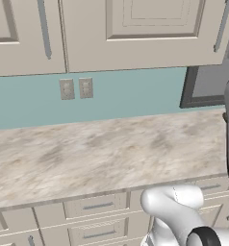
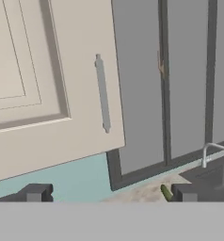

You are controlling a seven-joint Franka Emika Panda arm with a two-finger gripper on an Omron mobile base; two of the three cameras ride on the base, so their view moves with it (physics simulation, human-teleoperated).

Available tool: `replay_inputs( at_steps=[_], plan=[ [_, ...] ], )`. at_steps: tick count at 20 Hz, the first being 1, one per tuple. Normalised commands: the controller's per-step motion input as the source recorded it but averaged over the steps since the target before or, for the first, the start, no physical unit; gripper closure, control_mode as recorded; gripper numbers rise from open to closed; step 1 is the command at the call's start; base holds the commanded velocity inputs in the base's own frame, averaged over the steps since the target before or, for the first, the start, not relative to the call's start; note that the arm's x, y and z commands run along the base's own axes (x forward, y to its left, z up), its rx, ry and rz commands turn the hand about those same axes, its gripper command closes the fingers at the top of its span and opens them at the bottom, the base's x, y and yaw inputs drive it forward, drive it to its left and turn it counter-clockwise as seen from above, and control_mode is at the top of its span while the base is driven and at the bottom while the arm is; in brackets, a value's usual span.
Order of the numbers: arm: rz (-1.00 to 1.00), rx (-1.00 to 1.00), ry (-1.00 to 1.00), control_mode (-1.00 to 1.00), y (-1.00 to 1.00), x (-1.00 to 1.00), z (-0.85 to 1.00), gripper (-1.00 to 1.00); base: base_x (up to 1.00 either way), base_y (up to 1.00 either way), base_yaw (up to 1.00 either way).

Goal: Open the cabinet. Pick the sponge and place it next to the sink. Then close the cabinet.

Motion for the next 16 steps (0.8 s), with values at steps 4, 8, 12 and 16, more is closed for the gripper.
replay_inputs(
  at_steps=[4, 8, 12, 16],
  plan=[
    [0.1, 0.0, 0.09, -1.0, -0.03, 0.0, 0.37, -1.0, 0.0, 0.0, 0.0],
    [0.04, 0.0, 0.15, -1.0, 0.0, 0.0, 0.05, -1.0, 0.0, 0.0, 0.0],
    [0.0, 0.0, 0.04, -1.0, 0.0, 0.0, 0.0, -1.0, 0.0, 0.0, 0.0],
    [0.0, 0.0, 0.01, -1.0, 0.0, 0.01, -0.03, -1.0, 0.0, 0.0, 0.0]
  ],
)
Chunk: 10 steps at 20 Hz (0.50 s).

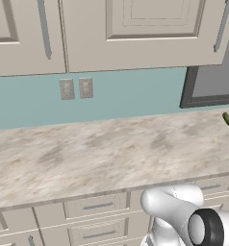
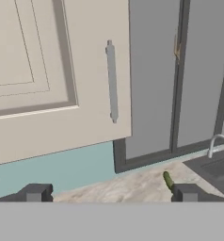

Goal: Open the cabinet. Pick the sponge and place it next to the sink. Then close the cabinet.

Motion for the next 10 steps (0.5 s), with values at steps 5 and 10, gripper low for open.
replay_inputs(
  at_steps=[5, 10],
  plan=[
    [0.0, 0.0, 0.0, -1.0, 0.0, 0.33, -0.19, -1.0, 0.0, 0.0, 0.0],
    [0.0, 0.0, 0.02, -1.0, -0.13, 0.52, 0.01, -1.0, 0.0, 0.0, 0.0]
  ],
)
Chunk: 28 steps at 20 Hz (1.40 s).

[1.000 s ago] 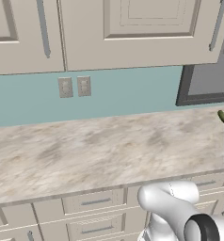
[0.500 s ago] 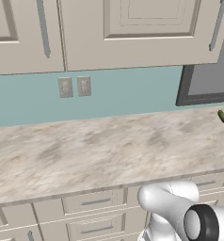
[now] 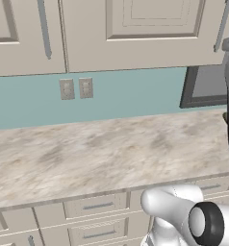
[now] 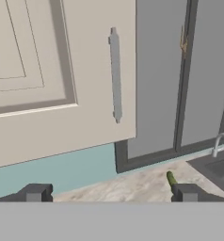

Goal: Open the cabinet. Pick the sponge and place it next to the sink. Then close the cabinet.

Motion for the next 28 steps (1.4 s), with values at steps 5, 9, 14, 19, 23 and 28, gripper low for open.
replay_inputs(
  at_steps=[5, 9, 14, 19, 23, 28],
  plan=[
    [0.0, 0.0, 0.05, -1.0, -0.22, 0.21, 0.1, -1.0, 0.0, 0.0, 0.0],
    [0.0, 0.0, 0.01, -1.0, -0.23, 0.18, 0.02, -1.0, 0.0, 0.0, 0.0],
    [0.0, 0.02, 0.0, -1.0, -0.04, 0.37, 0.0, -1.0, 0.0, 0.0, 0.0],
    [0.01, 0.02, 0.0, -1.0, 0.0, 0.59, 0.0, -1.0, 0.0, 0.0, 0.0],
    [0.0, 0.01, 0.0, -1.0, -0.09, 0.43, 0.0, -1.0, 0.0, 0.0, 0.0],
    [0.0, 0.0, 0.0, -1.0, -0.11, 0.29, -0.02, -1.0, 0.0, 0.0, 0.0]
  ],
)
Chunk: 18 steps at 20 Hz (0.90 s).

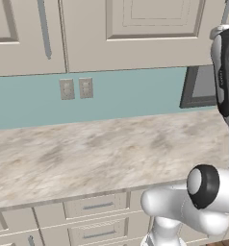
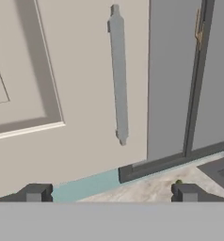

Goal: Open the cabinet. Pick the sponge and place it next to the sink. Then close the cabinet.

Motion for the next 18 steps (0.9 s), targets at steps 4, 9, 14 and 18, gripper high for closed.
replay_inputs(
  at_steps=[4, 9, 14, 18],
  plan=[
    [0.0, 0.0, 0.0, -1.0, -0.11, 0.4, -0.09, -1.0, 0.0, 0.0, 0.0],
    [0.01, 0.0, 0.0, -1.0, -0.25, 0.34, -0.05, -1.0, 0.0, 0.0, 0.0],
    [0.0, 0.0, 0.0, -1.0, -0.28, 0.29, 0.0, -1.0, 0.0, 0.0, 0.0],
    [0.01, 0.0, 0.0, -1.0, -0.21, 0.33, -0.02, -1.0, 0.0, 0.0, 0.0]
  ],
)
